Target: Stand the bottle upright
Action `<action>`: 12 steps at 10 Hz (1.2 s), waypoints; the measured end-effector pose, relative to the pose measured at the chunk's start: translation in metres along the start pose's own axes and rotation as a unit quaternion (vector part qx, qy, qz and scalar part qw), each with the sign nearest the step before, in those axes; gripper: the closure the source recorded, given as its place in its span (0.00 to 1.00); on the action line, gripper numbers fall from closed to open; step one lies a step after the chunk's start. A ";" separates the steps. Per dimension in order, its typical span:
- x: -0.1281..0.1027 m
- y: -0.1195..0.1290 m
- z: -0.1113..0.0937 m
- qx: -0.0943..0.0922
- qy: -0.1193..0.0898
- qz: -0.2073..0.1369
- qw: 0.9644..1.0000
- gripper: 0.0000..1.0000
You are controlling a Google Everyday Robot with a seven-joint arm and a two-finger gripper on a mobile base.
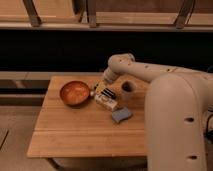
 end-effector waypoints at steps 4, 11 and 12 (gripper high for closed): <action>-0.010 -0.008 0.008 -0.008 0.016 0.009 1.000 0.20; -0.016 0.057 0.045 -0.077 0.049 -0.043 0.995 0.20; -0.016 0.069 0.053 -0.092 0.059 -0.053 0.993 0.20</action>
